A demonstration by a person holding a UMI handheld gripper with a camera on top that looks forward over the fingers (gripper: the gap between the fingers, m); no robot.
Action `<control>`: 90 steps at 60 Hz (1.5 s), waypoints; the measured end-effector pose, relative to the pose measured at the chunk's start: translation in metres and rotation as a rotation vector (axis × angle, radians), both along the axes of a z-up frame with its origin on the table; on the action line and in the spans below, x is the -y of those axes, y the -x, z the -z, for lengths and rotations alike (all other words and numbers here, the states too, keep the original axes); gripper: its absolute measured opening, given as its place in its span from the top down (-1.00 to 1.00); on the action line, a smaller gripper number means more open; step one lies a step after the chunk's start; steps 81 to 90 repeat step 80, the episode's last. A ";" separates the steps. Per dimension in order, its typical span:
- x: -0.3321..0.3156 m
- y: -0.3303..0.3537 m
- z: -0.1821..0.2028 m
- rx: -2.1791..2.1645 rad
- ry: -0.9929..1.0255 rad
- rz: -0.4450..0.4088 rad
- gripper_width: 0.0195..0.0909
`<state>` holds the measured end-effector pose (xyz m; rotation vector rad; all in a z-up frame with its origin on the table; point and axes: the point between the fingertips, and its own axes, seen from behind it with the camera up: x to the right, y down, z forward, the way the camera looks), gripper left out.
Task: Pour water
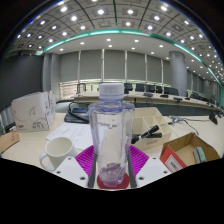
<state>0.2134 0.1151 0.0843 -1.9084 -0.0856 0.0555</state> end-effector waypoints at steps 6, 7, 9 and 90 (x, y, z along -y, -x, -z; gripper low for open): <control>0.003 0.000 0.012 -0.015 0.073 0.006 -0.24; 0.005 0.001 0.015 -0.021 0.090 0.004 -0.41; 0.008 0.002 0.019 -0.029 0.119 0.002 -0.83; 0.320 0.098 -0.141 0.103 0.299 0.131 -0.86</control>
